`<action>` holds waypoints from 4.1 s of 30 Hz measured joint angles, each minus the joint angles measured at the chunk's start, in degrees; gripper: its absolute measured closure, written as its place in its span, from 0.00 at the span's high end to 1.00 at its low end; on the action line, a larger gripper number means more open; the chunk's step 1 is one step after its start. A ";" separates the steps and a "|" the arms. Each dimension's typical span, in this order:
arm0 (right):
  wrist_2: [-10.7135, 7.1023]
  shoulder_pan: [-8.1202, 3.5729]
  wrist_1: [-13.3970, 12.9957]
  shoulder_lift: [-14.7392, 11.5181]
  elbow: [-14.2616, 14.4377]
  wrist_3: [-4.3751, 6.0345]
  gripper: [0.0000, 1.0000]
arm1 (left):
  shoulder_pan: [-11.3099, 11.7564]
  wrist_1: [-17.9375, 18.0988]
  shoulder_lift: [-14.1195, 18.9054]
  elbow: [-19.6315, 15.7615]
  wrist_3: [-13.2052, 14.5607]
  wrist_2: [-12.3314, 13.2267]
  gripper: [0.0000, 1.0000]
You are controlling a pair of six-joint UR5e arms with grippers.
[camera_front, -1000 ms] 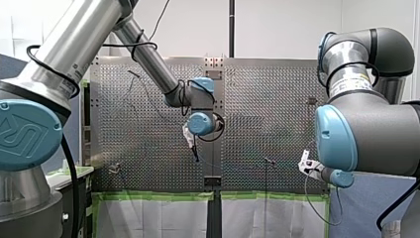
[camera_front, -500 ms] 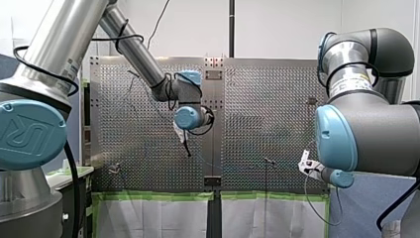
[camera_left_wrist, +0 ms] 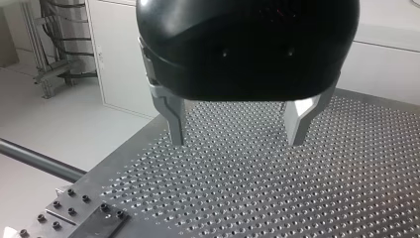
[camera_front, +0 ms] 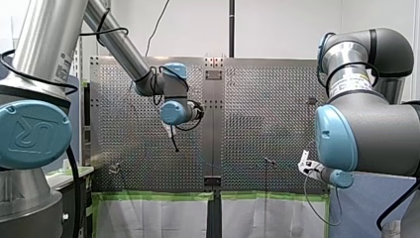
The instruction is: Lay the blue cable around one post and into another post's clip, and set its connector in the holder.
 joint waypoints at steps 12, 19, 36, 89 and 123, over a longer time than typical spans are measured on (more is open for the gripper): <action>-0.04 0.29 0.00 0.01 -0.01 0.08 0.00 | 1.19 3.97 1.50 -5.54 0.68 2.70 1.00; -0.05 0.31 0.08 0.01 0.00 0.07 0.00 | 1.37 7.89 -2.33 -9.49 0.28 2.91 1.00; -0.01 0.31 0.13 0.01 0.00 -0.01 0.00 | 1.41 16.88 -6.68 -18.47 0.41 3.00 1.00; 10.89 -3.24 6.02 -6.70 1.53 0.08 0.00 | 1.73 25.06 -6.67 -22.69 0.27 2.80 1.00; 13.46 9.98 19.07 -23.88 1.28 -1.17 0.00 | 1.70 25.69 -6.68 -22.36 -1.38 3.14 1.00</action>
